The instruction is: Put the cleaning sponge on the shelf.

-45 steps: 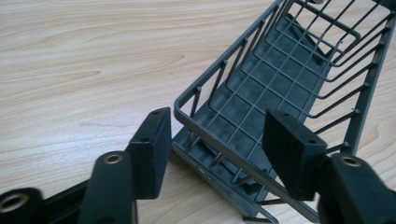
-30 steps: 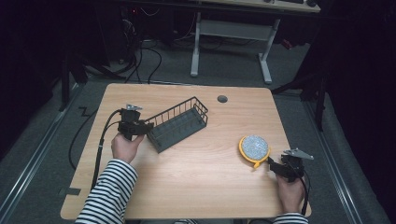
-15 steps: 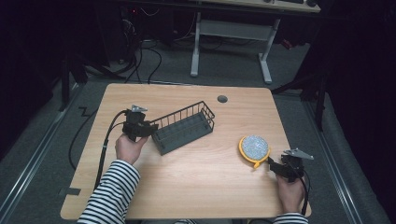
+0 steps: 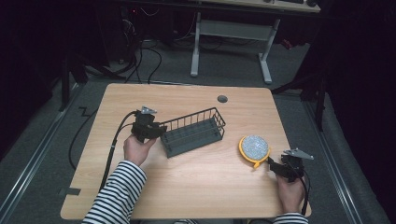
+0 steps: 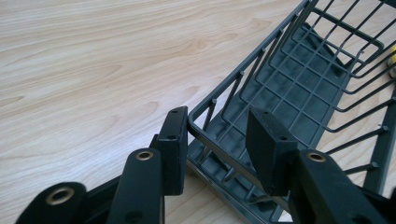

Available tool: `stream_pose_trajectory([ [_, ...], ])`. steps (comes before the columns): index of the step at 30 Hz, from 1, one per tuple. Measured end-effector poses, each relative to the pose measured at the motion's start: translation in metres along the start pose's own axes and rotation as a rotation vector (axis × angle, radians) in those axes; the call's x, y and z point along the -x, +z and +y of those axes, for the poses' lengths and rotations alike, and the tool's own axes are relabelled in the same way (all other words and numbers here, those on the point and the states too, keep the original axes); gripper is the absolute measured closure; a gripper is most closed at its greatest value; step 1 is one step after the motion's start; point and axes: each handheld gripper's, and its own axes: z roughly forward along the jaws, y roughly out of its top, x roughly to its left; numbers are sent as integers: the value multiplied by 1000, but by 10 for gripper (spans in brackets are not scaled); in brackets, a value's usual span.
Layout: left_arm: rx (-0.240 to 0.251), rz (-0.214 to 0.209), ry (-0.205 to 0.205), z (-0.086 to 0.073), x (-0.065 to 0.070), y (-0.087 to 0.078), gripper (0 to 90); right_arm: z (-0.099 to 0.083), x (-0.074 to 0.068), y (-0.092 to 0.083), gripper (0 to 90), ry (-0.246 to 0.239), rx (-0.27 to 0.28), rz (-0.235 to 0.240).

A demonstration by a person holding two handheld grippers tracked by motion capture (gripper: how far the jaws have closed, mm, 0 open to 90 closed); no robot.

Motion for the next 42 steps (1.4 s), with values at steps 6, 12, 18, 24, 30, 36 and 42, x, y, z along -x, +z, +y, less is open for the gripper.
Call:
stream_pose_trajectory([
  [6,3,-15,13,1,12,4,596,0,0,0,386,4,-1,0],
  [12,5,-29,24,2,20,8,586,0,0,0,386,3,0,0],
  [18,8,-42,16,2,23,10,572,0,0,0,386,3,0,0],
  [24,44,-59,5,2,22,7,422,0,0,0,386,-4,2,1],
  [30,88,-46,5,1,13,-10,343,0,0,0,385,-5,2,1],
  [36,134,-27,-29,-9,-2,-25,333,0,0,0,385,-4,2,1],
  [42,140,-17,-47,-27,-10,-37,344,0,0,0,384,2,0,1],
])
